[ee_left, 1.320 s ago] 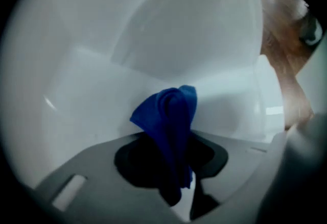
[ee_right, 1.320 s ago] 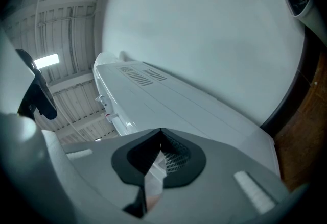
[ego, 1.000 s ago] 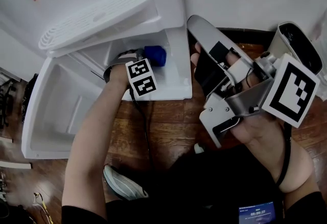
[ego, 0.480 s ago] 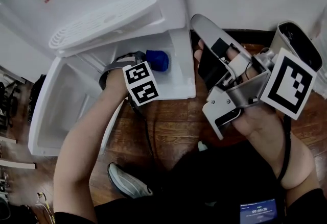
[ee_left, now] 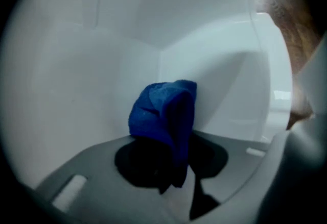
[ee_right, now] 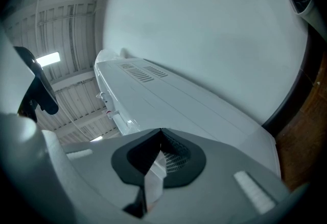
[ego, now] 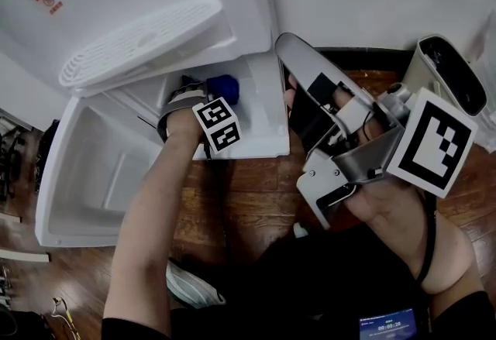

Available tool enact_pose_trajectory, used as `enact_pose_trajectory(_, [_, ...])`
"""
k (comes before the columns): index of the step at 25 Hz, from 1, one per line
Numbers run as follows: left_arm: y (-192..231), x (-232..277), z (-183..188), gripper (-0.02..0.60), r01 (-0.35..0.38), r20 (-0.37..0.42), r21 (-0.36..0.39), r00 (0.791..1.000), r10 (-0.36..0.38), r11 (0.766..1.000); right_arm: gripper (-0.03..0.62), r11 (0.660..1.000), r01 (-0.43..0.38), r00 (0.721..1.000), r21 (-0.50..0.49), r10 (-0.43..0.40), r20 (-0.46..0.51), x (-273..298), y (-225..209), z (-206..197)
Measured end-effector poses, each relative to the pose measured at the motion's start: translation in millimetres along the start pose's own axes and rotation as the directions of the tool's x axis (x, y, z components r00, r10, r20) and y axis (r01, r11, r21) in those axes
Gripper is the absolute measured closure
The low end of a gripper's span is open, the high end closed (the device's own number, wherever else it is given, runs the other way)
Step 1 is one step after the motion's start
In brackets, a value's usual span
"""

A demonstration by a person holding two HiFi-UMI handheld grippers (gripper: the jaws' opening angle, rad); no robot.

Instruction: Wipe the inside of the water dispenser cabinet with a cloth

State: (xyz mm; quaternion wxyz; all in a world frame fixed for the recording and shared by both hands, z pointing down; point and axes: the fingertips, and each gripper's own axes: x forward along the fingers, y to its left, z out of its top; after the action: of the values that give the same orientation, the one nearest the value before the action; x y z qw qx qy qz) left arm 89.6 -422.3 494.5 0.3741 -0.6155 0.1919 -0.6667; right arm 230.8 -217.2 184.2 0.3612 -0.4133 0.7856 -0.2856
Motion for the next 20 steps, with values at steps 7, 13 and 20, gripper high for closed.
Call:
enact_pose_trajectory(7, [-63.9, -60.1, -18.5, 0.449, 0.117, 0.098, 0.089, 0.987, -0.125, 0.989, 0.589, 1.0, -0.002, 1.0, -0.027, 0.003, 0.015, -0.6, 4.0, 2.8])
enact_pose_trajectory(13, [-123.9, -120.7, -26.2, 0.451, 0.363, 0.181, -0.01, 0.917, -0.356, 0.932, 0.589, 0.999, 0.005, 1.0, -0.041, -0.005, 0.012, 0.2, 3.5, 3.2])
enact_pose_trajectory(20, [-4.9, -171.1, -5.3, 0.449, 0.227, 0.405, -0.822, 0.877, 0.256, 0.523, 0.589, 0.997, -0.01, 1.0, -0.077, 0.01, -0.005, 2.7, 10.8, 2.8])
